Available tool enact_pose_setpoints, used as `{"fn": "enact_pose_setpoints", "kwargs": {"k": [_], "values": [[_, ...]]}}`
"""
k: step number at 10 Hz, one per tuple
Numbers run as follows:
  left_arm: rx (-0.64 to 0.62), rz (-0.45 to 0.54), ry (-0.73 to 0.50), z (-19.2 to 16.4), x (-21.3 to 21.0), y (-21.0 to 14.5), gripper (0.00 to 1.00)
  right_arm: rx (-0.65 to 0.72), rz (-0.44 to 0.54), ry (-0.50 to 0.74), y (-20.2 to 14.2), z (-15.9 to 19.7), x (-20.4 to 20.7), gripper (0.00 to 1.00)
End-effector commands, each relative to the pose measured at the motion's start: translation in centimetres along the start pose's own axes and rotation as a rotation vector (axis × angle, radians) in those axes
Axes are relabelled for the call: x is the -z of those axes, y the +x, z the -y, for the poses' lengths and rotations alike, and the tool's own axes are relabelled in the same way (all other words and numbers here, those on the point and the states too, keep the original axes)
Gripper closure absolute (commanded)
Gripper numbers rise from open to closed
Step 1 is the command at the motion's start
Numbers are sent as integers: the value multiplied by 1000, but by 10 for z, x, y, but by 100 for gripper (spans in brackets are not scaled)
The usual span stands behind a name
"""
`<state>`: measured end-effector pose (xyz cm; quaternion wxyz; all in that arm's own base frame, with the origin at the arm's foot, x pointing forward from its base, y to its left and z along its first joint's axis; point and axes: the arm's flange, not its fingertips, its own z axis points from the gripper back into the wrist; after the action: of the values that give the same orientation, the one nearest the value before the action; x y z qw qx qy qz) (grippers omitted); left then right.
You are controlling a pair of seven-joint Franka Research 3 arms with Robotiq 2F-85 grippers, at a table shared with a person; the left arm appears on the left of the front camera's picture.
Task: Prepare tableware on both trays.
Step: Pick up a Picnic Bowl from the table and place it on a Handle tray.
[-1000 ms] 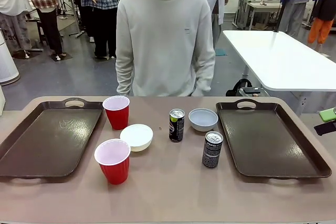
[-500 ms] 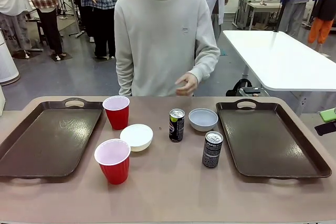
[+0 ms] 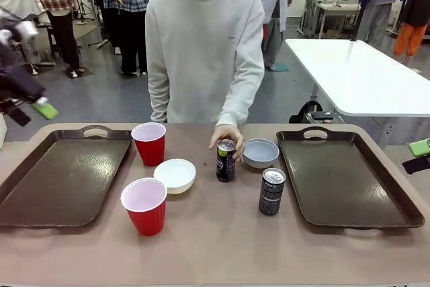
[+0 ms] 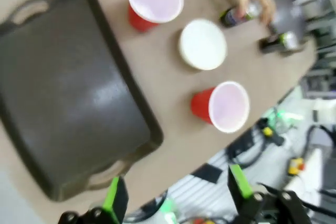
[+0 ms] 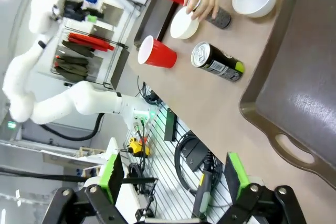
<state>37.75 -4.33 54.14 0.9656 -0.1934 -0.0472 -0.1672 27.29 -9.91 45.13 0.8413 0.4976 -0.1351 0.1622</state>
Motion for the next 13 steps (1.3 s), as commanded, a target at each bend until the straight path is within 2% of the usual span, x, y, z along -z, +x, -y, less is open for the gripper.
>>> {"fn": "enact_pose_setpoints", "kwargs": {"k": [1, 3, 4, 5, 6, 7, 8, 13], "values": [[-56, -154, 146, 1, 26, 57, 0, -18, 22, 27, 2, 1, 1, 0], [-72, -169, 345, 34, 74, 100, 0, -18, 22, 27, 2, 1, 1, 0], [-60, -155, 394, 53, 95, 110, 0, -18, 22, 27, 2, 1, 1, 0], [-50, -99, 445, 70, 110, 112, 0, -18, 22, 27, 2, 1, 1, 0], [-46, -21, 456, 83, 121, 110, 0, -18, 22, 27, 2, 1, 1, 0], [-23, 50, 412, 91, 122, 98, 0, -18, 22, 27, 2, 1, 1, 0], [-23, -91, 406, 78, 119, 114, 0, -18, 22, 27, 2, 1, 1, 0], [-39, -75, 404, 77, 122, 111, 0, -18, 22, 27, 2, 1, 1, 0]]}}
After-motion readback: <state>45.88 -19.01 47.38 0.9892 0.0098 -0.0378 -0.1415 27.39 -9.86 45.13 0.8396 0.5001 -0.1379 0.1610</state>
